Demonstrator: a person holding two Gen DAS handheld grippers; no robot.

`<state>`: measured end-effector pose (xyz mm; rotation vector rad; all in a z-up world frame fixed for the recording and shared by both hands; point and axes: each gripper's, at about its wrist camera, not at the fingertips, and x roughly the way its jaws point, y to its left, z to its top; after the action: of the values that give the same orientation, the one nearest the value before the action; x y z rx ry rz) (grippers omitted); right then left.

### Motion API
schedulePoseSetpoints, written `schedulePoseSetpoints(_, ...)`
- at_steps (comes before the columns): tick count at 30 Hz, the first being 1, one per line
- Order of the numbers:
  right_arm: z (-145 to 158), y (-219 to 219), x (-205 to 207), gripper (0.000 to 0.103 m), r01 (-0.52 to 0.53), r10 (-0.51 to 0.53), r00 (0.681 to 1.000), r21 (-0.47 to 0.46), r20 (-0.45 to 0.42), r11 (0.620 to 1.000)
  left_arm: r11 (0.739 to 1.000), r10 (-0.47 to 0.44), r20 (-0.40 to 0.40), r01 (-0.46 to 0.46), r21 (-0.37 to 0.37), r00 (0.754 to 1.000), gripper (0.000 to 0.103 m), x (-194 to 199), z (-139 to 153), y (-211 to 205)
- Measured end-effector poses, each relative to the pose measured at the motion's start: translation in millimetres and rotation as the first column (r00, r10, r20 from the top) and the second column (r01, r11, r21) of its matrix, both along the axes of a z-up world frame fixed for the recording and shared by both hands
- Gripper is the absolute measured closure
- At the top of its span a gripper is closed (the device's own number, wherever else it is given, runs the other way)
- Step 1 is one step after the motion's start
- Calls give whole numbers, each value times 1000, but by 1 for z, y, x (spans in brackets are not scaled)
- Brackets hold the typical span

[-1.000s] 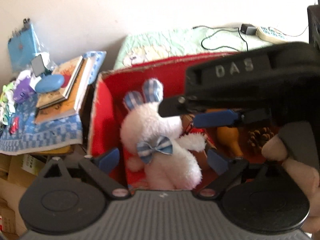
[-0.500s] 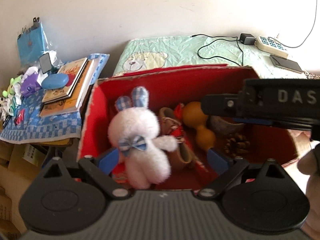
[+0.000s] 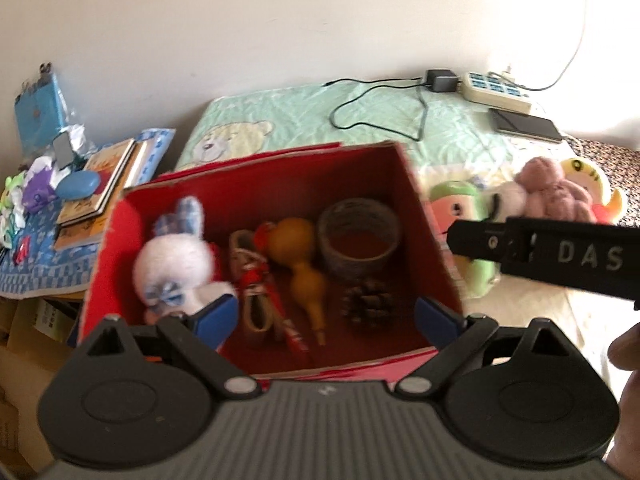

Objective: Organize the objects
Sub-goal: 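Move the open right tool back over the plush pile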

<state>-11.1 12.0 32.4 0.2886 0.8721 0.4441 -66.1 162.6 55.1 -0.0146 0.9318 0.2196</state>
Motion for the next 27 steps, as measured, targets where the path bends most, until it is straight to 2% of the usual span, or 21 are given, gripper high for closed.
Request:
schedulePoseSetpoints(10, -4, -49, -2, 46, 50, -49, 999, -93, 7, 994, 998, -58, -9, 58, -4, 998, 7, 18, -4, -62)
schedulePoseSetpoints(27, -19, -117, 8, 46, 122, -130, 990, -149, -49, 981, 988, -155, -52, 156, 11, 987, 7, 43, -15, -141)
